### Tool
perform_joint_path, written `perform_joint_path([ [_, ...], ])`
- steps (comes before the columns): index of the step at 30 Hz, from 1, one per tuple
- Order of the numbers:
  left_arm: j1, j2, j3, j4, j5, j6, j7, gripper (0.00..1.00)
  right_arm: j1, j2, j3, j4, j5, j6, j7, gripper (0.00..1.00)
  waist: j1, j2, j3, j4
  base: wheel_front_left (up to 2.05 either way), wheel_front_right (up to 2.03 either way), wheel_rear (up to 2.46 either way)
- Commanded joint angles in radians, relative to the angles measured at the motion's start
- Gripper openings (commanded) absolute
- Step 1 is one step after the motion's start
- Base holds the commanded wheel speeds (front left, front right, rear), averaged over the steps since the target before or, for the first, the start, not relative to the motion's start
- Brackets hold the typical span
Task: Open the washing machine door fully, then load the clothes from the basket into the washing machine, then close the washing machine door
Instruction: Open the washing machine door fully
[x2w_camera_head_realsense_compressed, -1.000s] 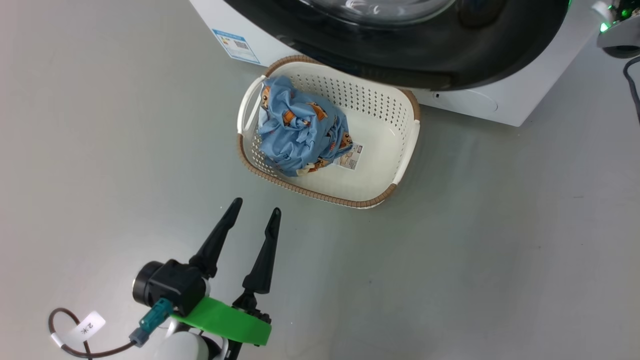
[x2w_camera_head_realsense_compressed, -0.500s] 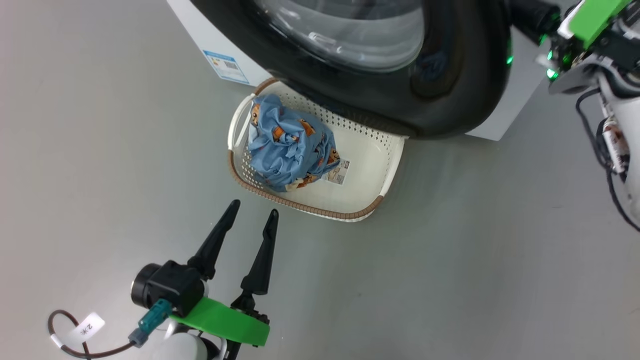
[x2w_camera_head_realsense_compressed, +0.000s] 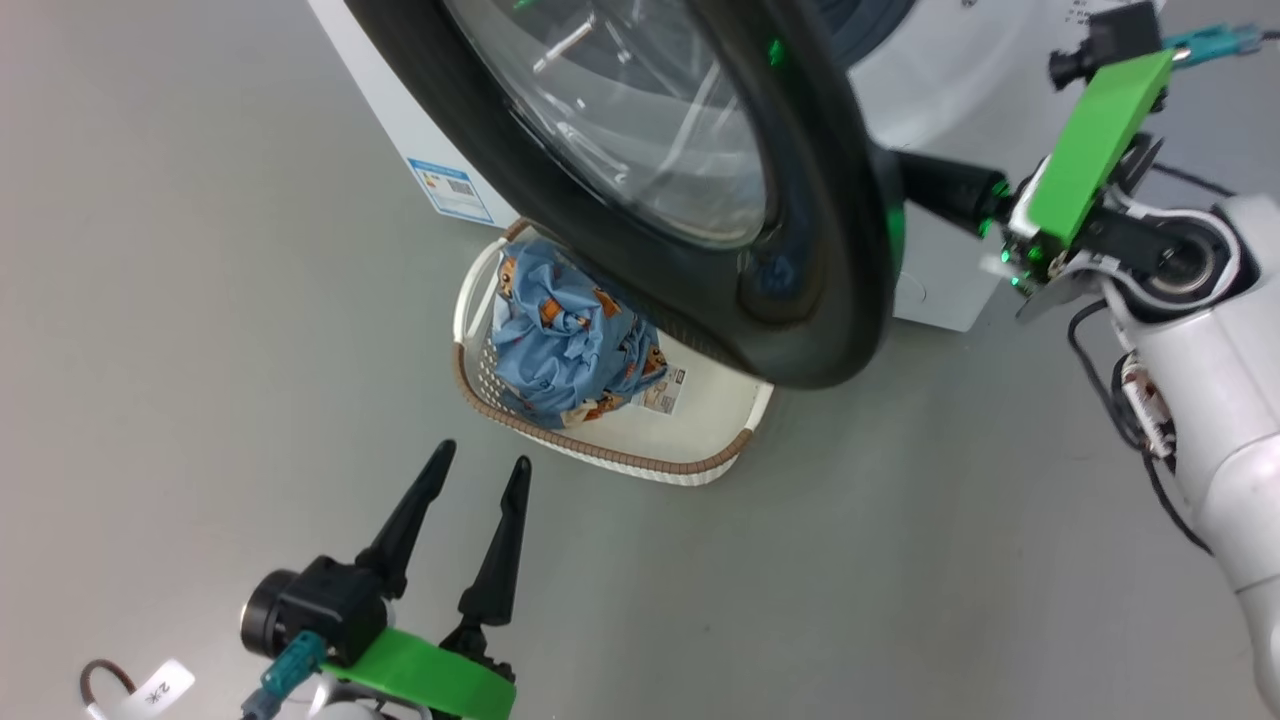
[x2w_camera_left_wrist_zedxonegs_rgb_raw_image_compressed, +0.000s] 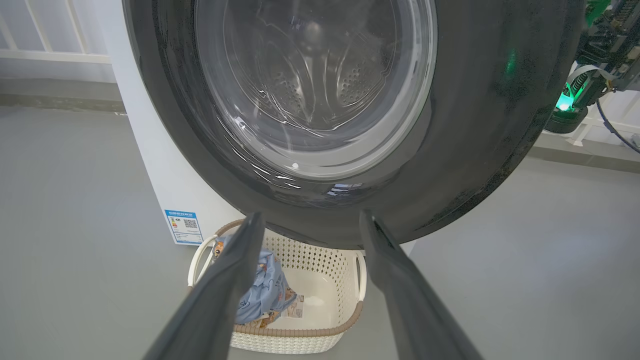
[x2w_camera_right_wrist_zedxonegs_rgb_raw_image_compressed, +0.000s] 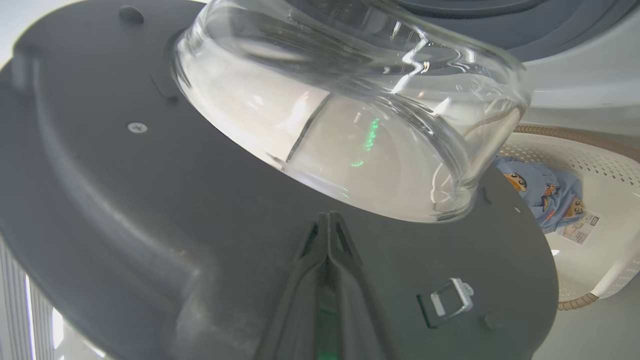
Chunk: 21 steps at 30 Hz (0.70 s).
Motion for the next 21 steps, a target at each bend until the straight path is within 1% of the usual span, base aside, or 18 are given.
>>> perform_joint_path([
  [1, 0.011, 0.018, 0.039, -0.02, 0.008, -0.003, -0.009, 1.0, 0.039, 0.026, 0.017, -0.042, -0.002, 0.002, 0.015, 0.0, 0.0, 0.0, -0.018, 0.006, 0.0, 0.0, 0.0],
  [11, 0.062, 0.018, 0.072, -0.012, 0.016, -0.003, -0.009, 1.0, 0.133, 0.054, 0.047, -0.127, -0.008, 0.002, 0.036, 0.0, 0.0, 0.0, -0.067, 0.034, 0.0, 0.0, 0.0],
  [21, 0.095, 0.012, 0.102, 0.0, 0.019, -0.003, -0.009, 1.0, 0.212, 0.094, 0.072, -0.187, -0.007, 0.002, 0.053, 0.0, 0.0, 0.0, -0.11, 0.097, 0.0, 0.0, 0.0],
])
